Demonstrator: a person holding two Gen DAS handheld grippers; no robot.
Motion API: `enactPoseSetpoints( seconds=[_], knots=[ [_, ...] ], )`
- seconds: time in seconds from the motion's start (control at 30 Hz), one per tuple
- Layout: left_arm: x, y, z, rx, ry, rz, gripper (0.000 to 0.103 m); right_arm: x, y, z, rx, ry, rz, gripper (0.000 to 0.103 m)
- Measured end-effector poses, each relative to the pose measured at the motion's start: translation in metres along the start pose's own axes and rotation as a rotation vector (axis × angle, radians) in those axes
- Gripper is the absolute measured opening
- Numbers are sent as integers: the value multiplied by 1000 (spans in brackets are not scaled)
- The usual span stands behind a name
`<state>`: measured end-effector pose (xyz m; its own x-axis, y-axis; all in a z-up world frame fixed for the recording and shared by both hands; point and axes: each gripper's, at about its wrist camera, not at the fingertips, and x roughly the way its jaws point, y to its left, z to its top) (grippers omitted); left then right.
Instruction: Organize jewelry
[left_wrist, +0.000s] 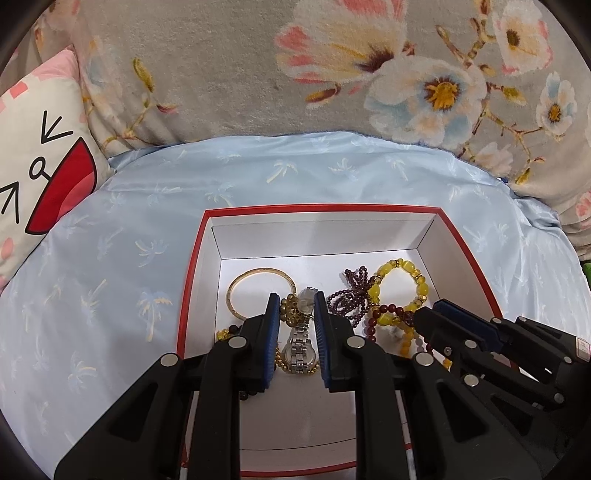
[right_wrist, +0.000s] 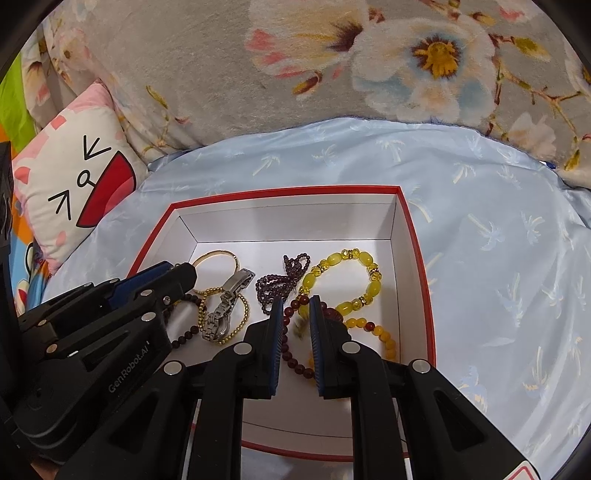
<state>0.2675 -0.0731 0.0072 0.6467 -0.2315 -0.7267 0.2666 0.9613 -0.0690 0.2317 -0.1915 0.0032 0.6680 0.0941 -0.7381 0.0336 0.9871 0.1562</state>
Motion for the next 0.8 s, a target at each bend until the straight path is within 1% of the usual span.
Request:
enactPoseSetpoints(
  seconds=[0.17, 0.2, 0.23, 0.3, 0.33, 0.37, 0.53, 0.63, 0.8],
  knots=[
    [0, -1, 0, -1, 1, 5, 19, -1, 0, 0, -2, -3, -4, 14],
    [-1, -2, 0, 0, -2, 8, 19, -2, 0, 0, -4, -12, -10, 15],
    [-2, -2, 1, 1, -7, 14, 20, -3, 1, 0, -9, -16, -16, 19],
    [-4, -3, 1, 2, -16, 24, 27, -7, 2, 0, -14, -26, -25, 23],
    [-5, -3, 1, 0, -18, 34, 34, -8, 2, 0, -15, -29, -26, 25],
    [-7, -3, 1, -2, -23, 44, 36, -10, 1, 0, -15, -34, -37, 26],
    [-14, -2, 2, -12, -27, 44, 36, -21, -2, -2, 1, -52, -57, 41],
    [-19, -4, 0, -13, -30, 48, 36, -29, -3, -4, 10, -65, -69, 45],
    [-31, -7, -5, -14, -33, 53, 39, -44, -3, -12, 22, -75, -91, 48]
  ],
)
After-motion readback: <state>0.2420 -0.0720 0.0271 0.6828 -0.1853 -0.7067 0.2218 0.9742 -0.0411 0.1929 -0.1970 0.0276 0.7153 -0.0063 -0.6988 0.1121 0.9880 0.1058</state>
